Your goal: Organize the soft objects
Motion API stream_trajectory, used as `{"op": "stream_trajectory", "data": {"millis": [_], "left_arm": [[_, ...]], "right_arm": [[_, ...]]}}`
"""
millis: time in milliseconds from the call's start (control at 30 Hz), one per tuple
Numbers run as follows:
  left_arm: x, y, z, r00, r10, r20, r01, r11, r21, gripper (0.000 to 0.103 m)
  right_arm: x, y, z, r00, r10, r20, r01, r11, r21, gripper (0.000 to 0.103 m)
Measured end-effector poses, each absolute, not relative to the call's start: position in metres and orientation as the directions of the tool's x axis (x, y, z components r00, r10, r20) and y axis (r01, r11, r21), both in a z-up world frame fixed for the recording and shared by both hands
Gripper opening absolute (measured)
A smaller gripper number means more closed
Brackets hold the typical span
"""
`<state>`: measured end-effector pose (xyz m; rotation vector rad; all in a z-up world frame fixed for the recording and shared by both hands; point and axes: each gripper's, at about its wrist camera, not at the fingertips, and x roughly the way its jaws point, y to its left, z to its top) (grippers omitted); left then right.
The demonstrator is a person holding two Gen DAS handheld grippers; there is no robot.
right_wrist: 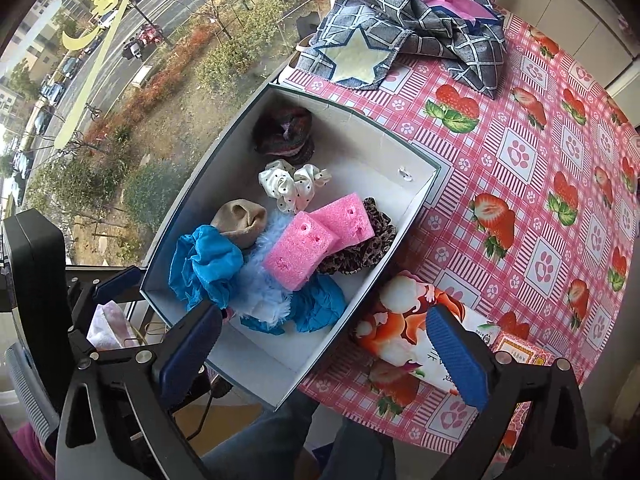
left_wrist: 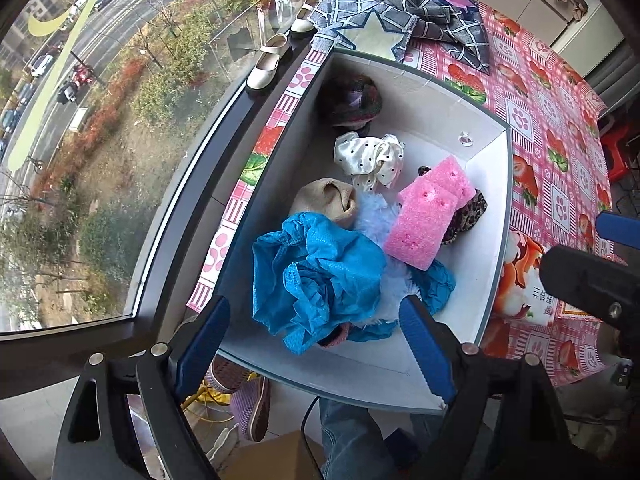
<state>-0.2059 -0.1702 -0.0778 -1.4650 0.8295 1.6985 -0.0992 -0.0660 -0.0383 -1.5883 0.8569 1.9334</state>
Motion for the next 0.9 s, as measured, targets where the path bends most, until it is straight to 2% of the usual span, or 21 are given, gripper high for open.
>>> {"op": "stream_trajectory", "data": {"millis": [767, 900], "left_arm": [[-0.2054, -0.1685, -0.0749, -0.092, 0.126, -0.988, -0.863, -0.506, 0.016, 0.089], [-0.2099, -0.1716, -0.0695, -0.08, 0.184, -0.98, -0.861, -0.507, -0.025, 0.089]], "right_arm": [[-0.0946, -0.0738, -0.0379, -0.193, -0.021, -0.981, -0.727, -0.668, 0.157, 0.103], [-0.0932, -0.0738, -0.0357, -0.199, -0.017, -0.98, -0.735, -0.659, 0.16, 0.103]]}}
